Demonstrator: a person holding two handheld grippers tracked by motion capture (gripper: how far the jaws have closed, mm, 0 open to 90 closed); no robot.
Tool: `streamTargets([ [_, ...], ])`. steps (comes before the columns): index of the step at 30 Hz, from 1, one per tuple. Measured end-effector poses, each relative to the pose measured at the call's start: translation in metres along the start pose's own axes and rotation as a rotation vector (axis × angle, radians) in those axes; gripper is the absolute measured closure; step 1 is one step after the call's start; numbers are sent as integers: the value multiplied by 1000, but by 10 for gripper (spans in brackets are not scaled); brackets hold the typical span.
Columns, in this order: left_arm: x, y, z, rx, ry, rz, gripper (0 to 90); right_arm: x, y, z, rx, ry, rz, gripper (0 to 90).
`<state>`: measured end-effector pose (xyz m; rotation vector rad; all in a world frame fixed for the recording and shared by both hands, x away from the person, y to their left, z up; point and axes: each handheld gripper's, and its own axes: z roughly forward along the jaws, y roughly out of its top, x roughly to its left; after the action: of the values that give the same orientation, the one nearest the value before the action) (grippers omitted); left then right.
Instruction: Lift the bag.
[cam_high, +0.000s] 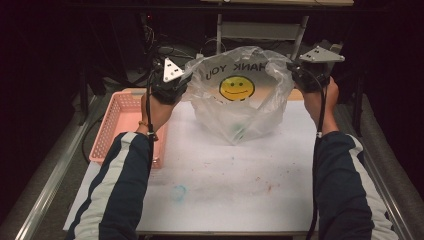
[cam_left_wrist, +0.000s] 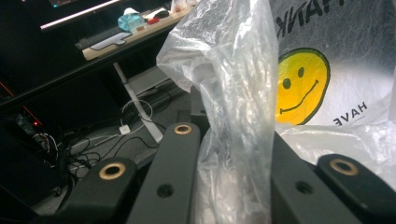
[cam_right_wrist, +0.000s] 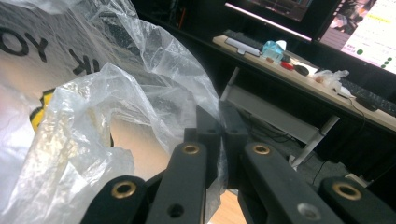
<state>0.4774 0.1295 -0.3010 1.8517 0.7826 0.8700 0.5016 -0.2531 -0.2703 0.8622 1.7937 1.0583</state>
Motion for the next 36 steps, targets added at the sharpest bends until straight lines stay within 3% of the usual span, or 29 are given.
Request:
streamTargets([
  [7, -3, 14, -3, -33, 0, 4, 863, -4, 8, 2, -10, 5, 25, 900],
  [10, -5, 19, -10, -53, -7, 4, 864, -4, 17, -7, -43, 20, 45, 900],
  [21, -8, 39, -36, -117, -17, 10, 865, 13, 55, -41, -137, 46, 8, 900],
  [31, -2, 38, -33, -127, -14, -28, 864, -4, 28, -20, -73, 14, 72, 900],
  [36, -1, 49, -44, -150, -2, -17, 865, -14, 30, -28, -85, 4, 95, 900],
])
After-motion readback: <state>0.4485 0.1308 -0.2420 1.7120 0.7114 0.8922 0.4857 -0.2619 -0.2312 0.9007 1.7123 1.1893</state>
